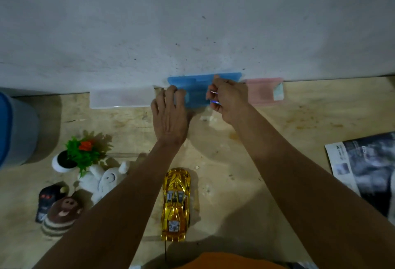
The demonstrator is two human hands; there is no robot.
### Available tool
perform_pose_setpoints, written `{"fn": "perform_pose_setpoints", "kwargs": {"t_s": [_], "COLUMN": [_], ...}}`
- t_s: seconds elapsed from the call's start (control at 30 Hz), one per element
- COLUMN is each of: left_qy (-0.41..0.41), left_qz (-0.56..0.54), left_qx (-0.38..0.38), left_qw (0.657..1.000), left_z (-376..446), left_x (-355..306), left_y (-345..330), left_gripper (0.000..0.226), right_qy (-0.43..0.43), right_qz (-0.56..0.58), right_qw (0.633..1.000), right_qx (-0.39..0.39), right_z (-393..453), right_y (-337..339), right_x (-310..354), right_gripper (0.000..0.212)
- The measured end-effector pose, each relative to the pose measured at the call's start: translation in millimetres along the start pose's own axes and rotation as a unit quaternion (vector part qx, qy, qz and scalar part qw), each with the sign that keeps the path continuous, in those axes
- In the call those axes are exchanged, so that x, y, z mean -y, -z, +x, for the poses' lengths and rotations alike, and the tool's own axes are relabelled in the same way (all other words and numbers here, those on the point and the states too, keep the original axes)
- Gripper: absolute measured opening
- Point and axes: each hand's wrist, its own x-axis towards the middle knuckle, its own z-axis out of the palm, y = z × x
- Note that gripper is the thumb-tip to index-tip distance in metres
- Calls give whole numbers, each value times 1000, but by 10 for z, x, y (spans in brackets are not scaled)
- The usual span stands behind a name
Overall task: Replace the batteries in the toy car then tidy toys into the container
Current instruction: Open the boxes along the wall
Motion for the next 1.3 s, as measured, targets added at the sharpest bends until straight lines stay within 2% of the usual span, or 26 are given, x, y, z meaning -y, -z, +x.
{"fn": "perform_pose_setpoints", "kwargs": {"t_s": [0.07,0.13,0.2,0.27,0.3,0.37,0.47,0.53,0.7,0.8,0.93,1.13,1.3], "left_qy": [-25,-29,-25,-28,-31,-36,-45,-43,-42,-40,-41,-40,-35], "left_qz": [11,13,13,8,2,-17,-37,-50,-59,-60,-62,-62,-66], "left_qx": [52,118,150,155,157,161,166,167,178,184,188,184,177], "left_qw": [998,992,988,987,987,986,984,984,981,980,979,980,981], "left_z": [50,111,145,154,161,182,195,185,213,235,241,236,214], "left_x": [5,14,31,50,61,85,117,132,157,164,159,172,168], "left_y": [7,10,25,51,68,91,124,142,169,182,181,149,133], "left_gripper": [66,70,71,68,65,61,59,59,61,61,60,61,62], "right_qy": [1,0,16,116,186,298,385,430,487,505,488,443,452], "right_qz": [-9,-11,-24,-142,-240,-393,-530,-581,-651,-677,-705,-717,-710], "right_qw": [1000,1000,1000,983,952,869,755,691,583,534,512,535,537], "right_qx": [3,7,5,-21,-32,-22,12,19,-6,-25,-48,-61,-58], "right_z": [18,15,12,56,76,119,207,247,283,248,217,263,305], "right_y": [19,19,18,66,107,196,272,280,316,327,275,190,199], "right_x": [16,36,50,23,2,-71,-198,-262,-403,-479,-575,-723,-734], "right_gripper": [17,14,14,15,15,19,32,35,31,30,27,37,40]}}
